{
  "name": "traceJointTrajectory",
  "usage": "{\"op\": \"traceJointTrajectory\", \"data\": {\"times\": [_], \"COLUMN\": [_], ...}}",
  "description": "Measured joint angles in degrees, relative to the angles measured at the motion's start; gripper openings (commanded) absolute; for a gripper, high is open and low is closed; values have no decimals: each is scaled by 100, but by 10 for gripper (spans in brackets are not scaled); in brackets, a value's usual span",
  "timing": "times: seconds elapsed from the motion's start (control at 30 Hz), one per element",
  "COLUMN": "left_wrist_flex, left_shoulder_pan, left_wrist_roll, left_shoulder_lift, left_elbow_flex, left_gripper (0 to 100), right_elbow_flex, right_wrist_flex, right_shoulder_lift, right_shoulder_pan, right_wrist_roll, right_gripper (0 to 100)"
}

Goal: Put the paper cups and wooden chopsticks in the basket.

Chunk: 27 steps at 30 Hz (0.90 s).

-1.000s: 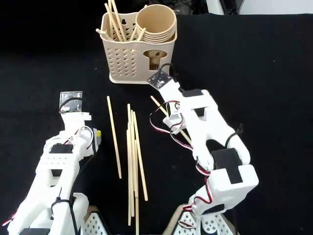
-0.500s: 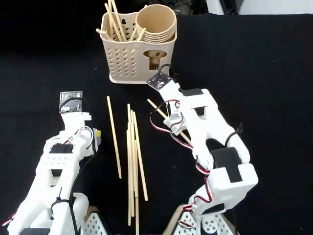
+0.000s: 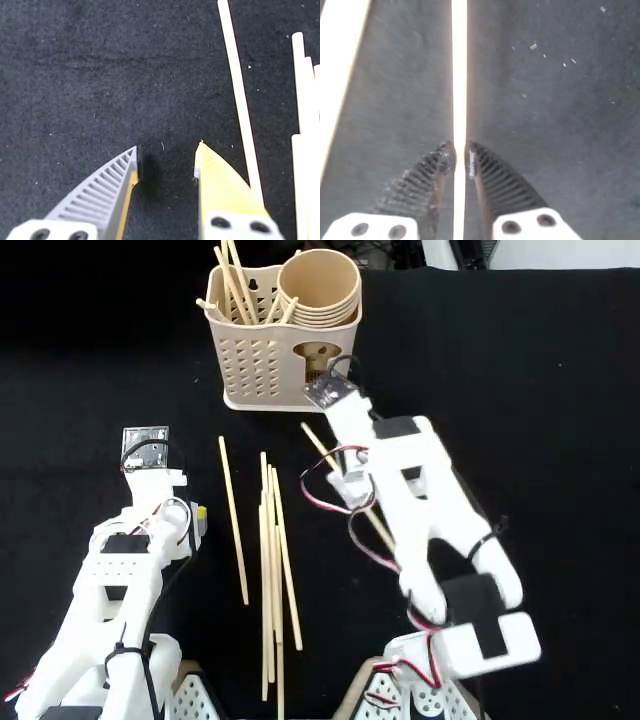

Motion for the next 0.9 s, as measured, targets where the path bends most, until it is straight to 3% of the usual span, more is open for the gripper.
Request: {"op": "traceJointTrajectory", "data": {"times": [0.3, 0.5, 0.73, 0.9], "left_wrist_flex": [0, 0, 0, 0], "left_shoulder_pan": [0, 0, 0, 0], "left_wrist_roll": [0, 0, 0, 0], "left_shoulder_lift": [0, 0, 0, 0], "left_elbow_flex": [0, 0, 0, 0], "left_gripper": [198, 198, 198, 198], "right_elbow_flex": [-193, -686, -914, -862], "right_wrist_flex": [26, 62, 440, 888], "right_shoulder_lift": [255, 809, 756, -308], "right_shoulder_pan": [-1609, -1837, -1855, -1855], "right_wrist_roll": [-1169, -1732, -1829, -1829], "right_gripper": [37, 193, 198, 198]}}
